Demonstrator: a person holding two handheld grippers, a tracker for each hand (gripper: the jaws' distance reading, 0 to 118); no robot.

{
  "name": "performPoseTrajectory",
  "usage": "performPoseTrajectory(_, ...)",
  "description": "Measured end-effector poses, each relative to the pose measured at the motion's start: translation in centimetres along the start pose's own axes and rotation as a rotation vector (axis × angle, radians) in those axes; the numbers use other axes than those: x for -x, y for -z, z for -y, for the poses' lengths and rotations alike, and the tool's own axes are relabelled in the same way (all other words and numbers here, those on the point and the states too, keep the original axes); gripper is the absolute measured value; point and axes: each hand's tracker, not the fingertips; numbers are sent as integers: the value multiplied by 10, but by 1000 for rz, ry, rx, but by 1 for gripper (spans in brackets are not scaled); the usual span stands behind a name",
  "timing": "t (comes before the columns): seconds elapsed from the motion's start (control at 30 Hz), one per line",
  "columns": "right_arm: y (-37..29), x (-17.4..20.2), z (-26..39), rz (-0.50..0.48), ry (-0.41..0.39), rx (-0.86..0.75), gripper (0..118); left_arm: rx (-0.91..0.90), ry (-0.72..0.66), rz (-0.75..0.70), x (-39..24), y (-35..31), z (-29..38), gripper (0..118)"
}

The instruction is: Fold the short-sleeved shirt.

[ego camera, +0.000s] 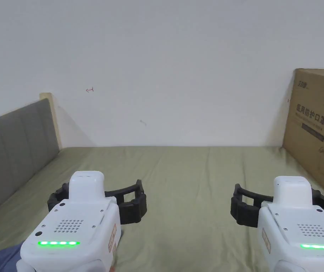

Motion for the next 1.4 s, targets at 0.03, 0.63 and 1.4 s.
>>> performPoseTrajectory(0.03,-3,0,-1,-1,13,-4,118,-4,2,6,0,-1,-1,118)
performPoseTrajectory(0.63,-3,5,9,32,-94,-84,118,5,24,33,0,4,3,118)
performPoseTrajectory(1.4,8,10,4,-8,-45,0,118,50,40,69,7,10,7,118)
